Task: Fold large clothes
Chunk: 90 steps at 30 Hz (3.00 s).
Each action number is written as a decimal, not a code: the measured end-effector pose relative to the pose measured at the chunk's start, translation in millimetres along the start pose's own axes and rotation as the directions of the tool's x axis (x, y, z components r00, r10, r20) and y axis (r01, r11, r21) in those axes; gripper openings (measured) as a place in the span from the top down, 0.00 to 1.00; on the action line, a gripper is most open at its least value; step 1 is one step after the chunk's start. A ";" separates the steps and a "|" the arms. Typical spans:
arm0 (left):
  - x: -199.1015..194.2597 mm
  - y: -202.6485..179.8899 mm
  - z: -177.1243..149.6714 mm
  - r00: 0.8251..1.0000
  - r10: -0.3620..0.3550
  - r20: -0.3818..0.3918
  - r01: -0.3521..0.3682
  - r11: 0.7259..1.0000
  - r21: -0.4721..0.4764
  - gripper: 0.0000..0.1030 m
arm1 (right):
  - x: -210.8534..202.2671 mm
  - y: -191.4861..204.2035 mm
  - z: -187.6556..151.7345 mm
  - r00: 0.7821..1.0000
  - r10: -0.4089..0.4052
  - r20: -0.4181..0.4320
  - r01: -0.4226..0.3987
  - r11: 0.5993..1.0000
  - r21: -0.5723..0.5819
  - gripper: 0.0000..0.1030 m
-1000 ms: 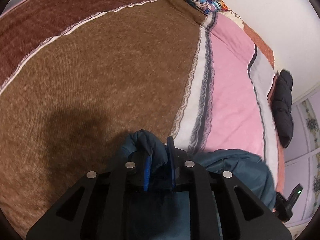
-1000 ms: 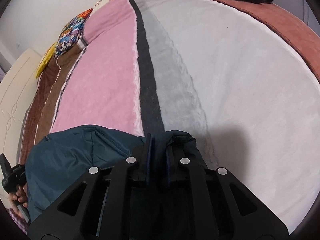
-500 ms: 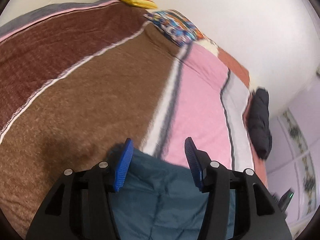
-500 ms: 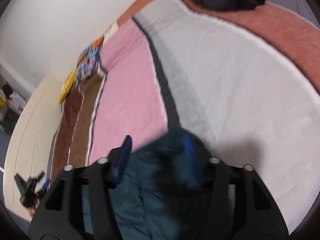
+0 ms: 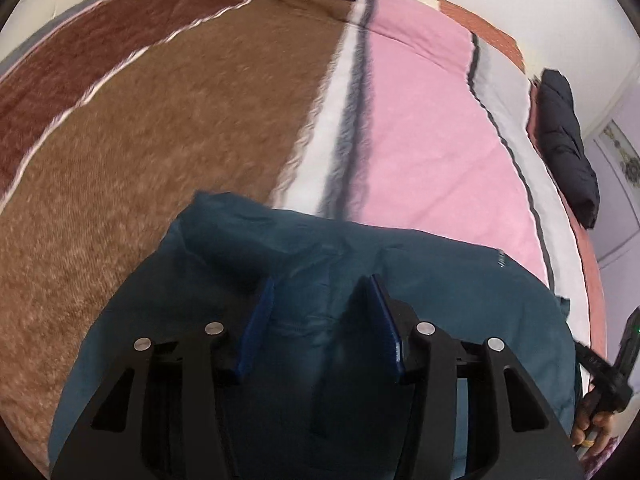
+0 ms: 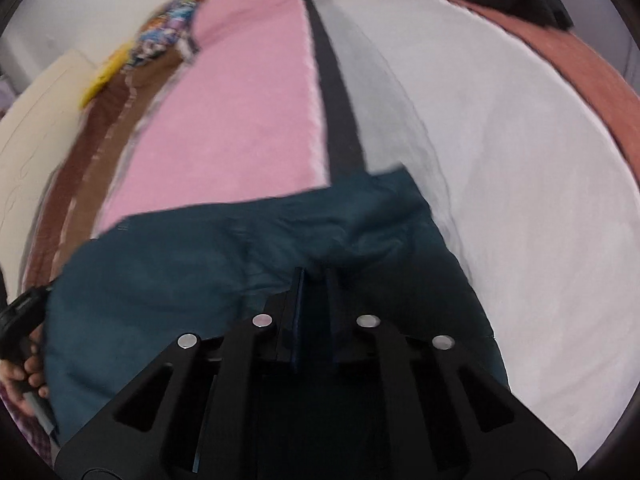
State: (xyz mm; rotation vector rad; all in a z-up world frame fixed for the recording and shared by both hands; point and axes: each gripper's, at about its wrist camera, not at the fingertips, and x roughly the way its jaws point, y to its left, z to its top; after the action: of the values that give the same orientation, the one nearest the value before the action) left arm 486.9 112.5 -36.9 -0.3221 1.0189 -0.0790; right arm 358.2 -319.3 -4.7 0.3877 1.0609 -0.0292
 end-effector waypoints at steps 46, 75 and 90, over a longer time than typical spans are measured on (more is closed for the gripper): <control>-146.4 101.0 -184.2 0.986 -0.165 0.037 0.163 0.876 -0.454 0.25 | -150.6 -77.6 -212.7 0.958 0.288 0.015 -0.250 0.804 0.540 0.21; -189.5 101.8 -226.0 0.965 -0.240 0.104 0.262 0.889 -0.375 0.86 | -186.2 -84.0 -233.0 0.945 0.319 0.073 -0.312 0.809 0.497 0.80; -215.9 139.9 -346.1 0.966 -0.259 0.022 0.248 0.891 -0.380 0.83 | -228.3 -94.9 -333.6 0.966 0.255 -0.044 -0.205 0.857 0.473 0.74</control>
State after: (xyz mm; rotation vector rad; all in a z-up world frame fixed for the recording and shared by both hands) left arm 68.6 212.9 -67.9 -0.8125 1.0139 -0.1226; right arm -56.0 -336.4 19.7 0.9628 1.1017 -0.0505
